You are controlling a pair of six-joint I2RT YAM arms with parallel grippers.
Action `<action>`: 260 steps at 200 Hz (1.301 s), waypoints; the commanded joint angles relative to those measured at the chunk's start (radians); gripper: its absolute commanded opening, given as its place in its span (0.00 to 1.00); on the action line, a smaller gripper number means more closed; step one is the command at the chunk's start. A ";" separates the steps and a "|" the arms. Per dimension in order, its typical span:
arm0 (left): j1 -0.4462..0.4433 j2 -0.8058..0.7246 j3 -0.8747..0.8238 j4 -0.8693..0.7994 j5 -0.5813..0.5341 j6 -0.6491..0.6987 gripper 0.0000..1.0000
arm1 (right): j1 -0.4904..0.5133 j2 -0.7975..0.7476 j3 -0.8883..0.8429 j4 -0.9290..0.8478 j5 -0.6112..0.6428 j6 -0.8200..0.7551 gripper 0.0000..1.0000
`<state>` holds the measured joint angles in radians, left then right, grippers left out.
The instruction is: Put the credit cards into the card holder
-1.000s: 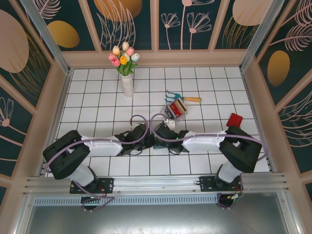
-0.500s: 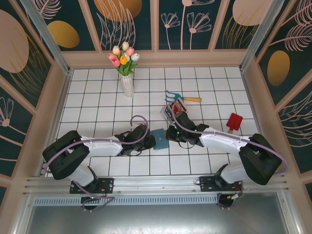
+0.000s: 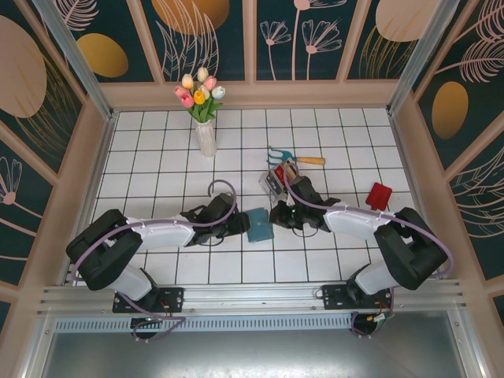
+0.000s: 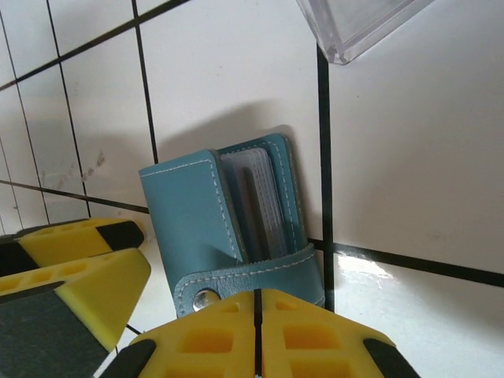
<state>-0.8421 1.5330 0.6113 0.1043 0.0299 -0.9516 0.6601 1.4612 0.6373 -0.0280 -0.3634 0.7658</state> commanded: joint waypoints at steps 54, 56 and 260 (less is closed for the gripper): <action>0.007 0.107 0.066 -0.006 0.116 0.086 0.48 | -0.006 0.062 0.037 0.053 -0.089 -0.032 0.09; 0.006 0.109 0.068 -0.006 0.119 0.087 0.48 | -0.005 0.064 0.038 0.053 -0.089 -0.033 0.09; 0.003 0.191 0.088 0.003 0.163 0.067 0.28 | 0.105 0.179 0.121 -0.171 0.090 -0.123 0.08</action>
<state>-0.8234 1.6821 0.7185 0.1509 0.1677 -0.8738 0.7116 1.5932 0.7536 -0.1089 -0.3569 0.6918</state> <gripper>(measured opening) 0.287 0.084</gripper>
